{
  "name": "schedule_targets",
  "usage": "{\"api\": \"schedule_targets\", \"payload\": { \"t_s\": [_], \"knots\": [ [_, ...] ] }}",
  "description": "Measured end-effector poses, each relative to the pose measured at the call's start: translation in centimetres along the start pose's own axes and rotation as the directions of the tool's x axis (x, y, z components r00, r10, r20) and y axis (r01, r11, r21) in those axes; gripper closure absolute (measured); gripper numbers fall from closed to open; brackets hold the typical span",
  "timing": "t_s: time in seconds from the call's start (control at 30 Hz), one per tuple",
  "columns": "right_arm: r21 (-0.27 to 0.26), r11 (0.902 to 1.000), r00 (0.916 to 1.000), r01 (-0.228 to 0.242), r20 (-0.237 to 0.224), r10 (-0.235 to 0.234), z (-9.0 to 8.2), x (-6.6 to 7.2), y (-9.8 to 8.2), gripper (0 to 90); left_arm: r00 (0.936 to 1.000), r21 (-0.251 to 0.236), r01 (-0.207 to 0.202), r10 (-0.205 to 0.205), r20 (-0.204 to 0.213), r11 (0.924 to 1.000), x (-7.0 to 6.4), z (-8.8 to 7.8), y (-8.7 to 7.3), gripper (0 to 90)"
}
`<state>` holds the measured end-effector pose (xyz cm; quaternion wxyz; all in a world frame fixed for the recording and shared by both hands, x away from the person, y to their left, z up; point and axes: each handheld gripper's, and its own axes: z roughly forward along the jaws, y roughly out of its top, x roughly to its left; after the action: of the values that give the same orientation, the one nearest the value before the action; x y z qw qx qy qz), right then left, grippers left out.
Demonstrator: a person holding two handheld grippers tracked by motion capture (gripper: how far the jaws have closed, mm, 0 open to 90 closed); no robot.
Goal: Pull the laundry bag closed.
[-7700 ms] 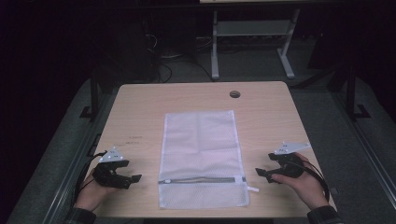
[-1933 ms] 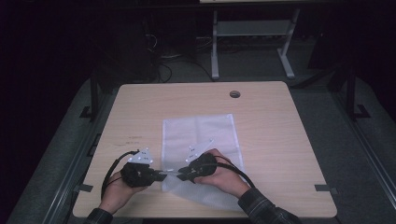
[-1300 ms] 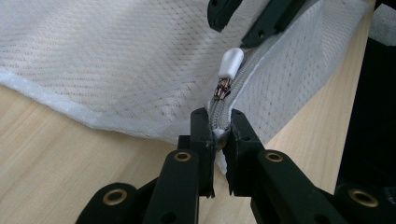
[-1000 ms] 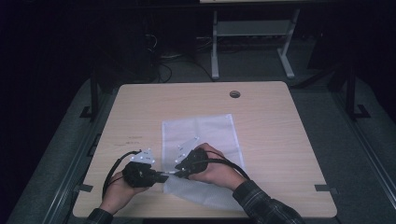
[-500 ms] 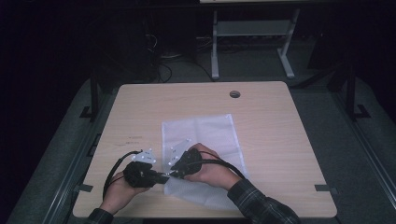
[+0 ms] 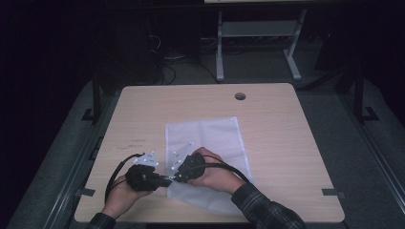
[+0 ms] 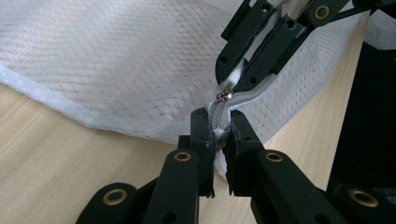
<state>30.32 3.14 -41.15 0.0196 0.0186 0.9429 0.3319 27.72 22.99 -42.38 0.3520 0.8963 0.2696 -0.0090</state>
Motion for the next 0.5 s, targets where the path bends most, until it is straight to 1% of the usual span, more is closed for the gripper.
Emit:
{"api": "schedule_targets", "payload": {
  "t_s": [0.17,0.3,0.5],
  "knots": [
    [0.012,0.9999,1.0,0.007,0.0,-0.007,0.3,0.01,0.15,82.3,1.0,0.0,-0.01,0.01,-0.001,1.0,-0.13,-0.01,0.08,82.6],
    [0.022,0.9997,0.9999,0.011,0.0,-0.011,0.4,0.1,0.28,85.5,0.9999,0.001,-0.009,0.009,-0.004,1.0,-0.1,0.0,0.06,82.5],
    [0.032,0.9994,0.9999,0.015,-0.001,-0.015,0.44,0.13,0.49,85.4,0.9999,0.0,-0.013,0.013,-0.005,0.9999,-0.09,-0.02,0.05,82.6]
  ]
}}
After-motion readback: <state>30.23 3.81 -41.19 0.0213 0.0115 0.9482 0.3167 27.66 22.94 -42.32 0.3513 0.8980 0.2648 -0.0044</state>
